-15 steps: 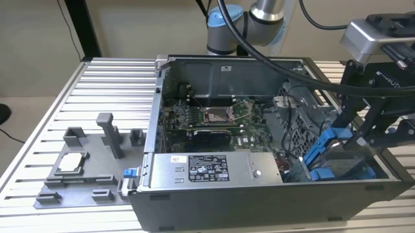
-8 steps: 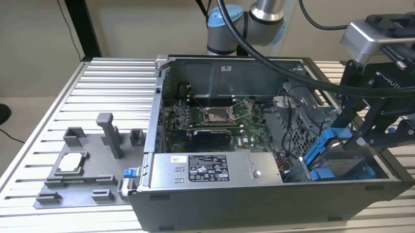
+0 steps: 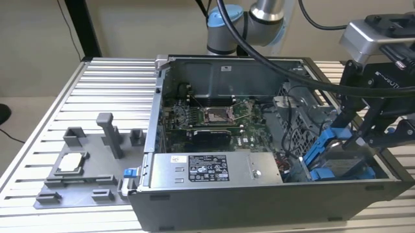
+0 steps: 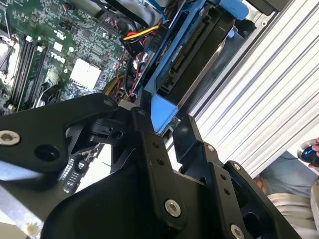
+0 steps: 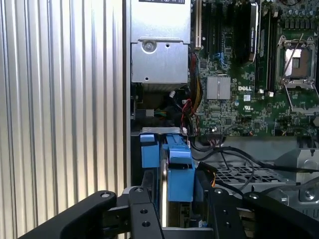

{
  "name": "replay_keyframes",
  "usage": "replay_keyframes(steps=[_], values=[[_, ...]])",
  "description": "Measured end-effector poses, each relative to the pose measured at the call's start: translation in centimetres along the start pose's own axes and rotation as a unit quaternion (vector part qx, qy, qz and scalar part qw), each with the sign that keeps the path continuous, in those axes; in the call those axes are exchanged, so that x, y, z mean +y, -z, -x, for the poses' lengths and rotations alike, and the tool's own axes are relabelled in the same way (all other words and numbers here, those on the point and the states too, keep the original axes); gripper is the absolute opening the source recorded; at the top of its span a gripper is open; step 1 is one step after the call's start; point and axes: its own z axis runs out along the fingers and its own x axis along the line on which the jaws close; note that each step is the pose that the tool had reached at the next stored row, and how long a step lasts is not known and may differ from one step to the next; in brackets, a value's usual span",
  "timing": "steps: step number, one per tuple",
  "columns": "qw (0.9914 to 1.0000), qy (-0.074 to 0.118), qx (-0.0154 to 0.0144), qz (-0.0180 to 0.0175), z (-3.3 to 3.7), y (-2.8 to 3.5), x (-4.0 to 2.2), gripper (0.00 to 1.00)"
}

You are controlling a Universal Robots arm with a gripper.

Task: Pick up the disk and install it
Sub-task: 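Insert the disk into the insertion slot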

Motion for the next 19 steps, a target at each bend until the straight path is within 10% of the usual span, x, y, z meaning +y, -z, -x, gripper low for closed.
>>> replay_keyframes(steps=[19], values=[[0.99999,-0.003,-0.0001,-0.0029,0.12,0.3,-0.1,0.0]])
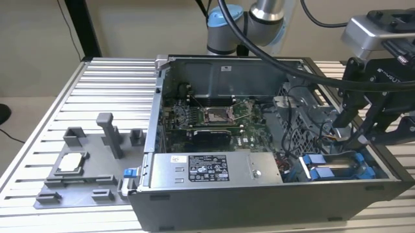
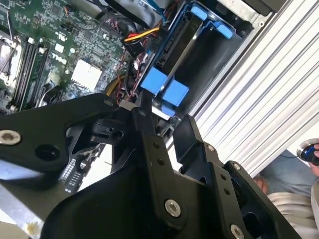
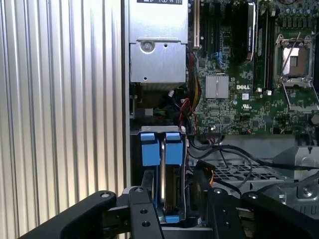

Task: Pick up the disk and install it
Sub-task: 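Insert the disk into the insertion slot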

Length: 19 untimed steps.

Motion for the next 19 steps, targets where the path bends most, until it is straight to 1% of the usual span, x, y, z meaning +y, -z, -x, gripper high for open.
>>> replay_keyframes(steps=[1,16,17,19], values=[[1.0,0.0,0.0,-0.0008,0.0,-0.03,-0.04,0.0],[1.0,0.0,0.0,-0.0009,0.0,-0.05,-0.07,0.0],[1.0,0.0,0.0015,-0.0009,0.07,-0.04,-0.07,0.0],[1.0,0.0,0.0014,-0.0009,0.06,-0.05,-0.07,0.0]])
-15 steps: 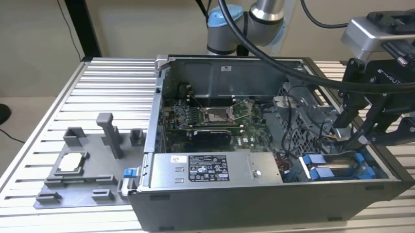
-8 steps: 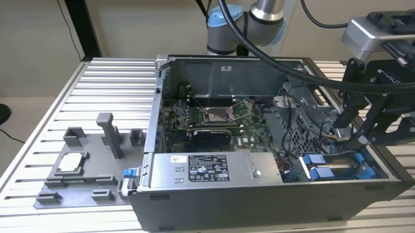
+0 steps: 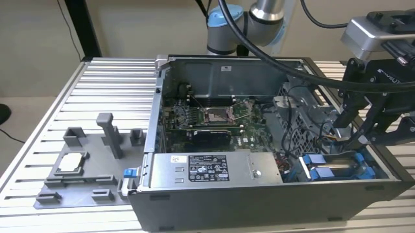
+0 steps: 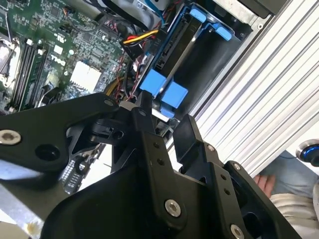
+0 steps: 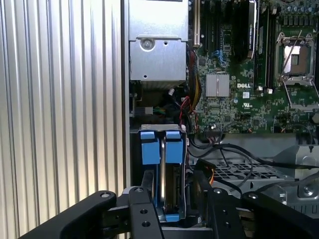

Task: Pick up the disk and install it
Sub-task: 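Insert the disk into the insertion slot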

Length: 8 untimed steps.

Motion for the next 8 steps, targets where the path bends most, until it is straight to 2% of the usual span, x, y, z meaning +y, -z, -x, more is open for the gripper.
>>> replay_keyframes(steps=[4,7,8], values=[[1.0,0.0,0.0003,0.0,0.03,-0.07,-0.01,0.0],[1.0,0.0,0.0017,0.0,0.47,-0.37,-0.68,0.0],[1.0,0.0,0.0021,-0.0002,0.56,-0.55,-0.78,1.0]])
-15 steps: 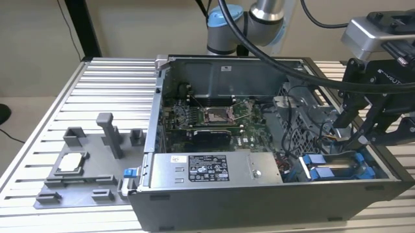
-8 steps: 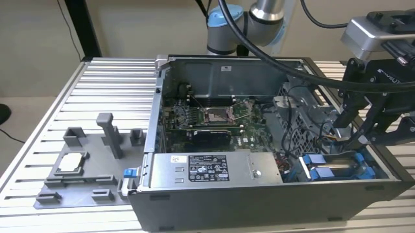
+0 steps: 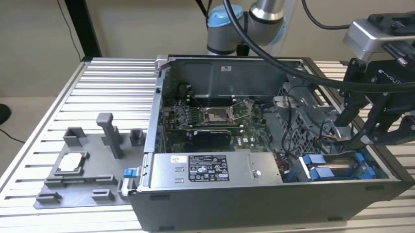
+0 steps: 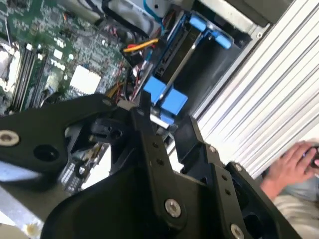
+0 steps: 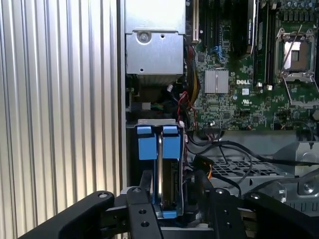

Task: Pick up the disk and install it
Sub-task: 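Insert the disk into the insertion slot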

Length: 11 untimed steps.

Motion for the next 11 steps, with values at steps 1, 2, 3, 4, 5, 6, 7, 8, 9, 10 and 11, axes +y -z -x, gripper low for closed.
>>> replay_keyframes(steps=[1,2,3,4,5,6,7,8,9,10,11], values=[[1.0,0.0,0.0006,-0.0004,0.12,-0.14,-0.07,1.0],[1.0,0.0,0.0013,-0.0008,0.26,-0.27,-0.14,1.0],[1.0,0.0,0.0019,-0.0013,0.39,-0.41,-0.21,1.0],[1.0,0.0,0.0025,-0.0016,0.52,-0.56,-0.29,1.0],[0.99999,0.0,0.003,-0.0017,0.61,-0.73,-0.4,1.0],[0.99999,0.0,0.003,-0.0018,0.63,-0.92,-0.51,1.0],[0.99999,0.0,0.003,-0.0018,0.64,-1.11,-0.61,1.0],[0.99999,0.0,0.0031,-0.0019,0.65,-1.28,-0.66,1.0],[0.99999,0.0,0.0031,-0.002,0.65,-1.46,-0.68,1.0],[0.99999,0.0,0.0033,-0.0023,0.67,-1.62,-0.69,1.0],[0.99999,0.0,0.0032,-0.0027,0.69,-1.79,-0.72,1.0]])
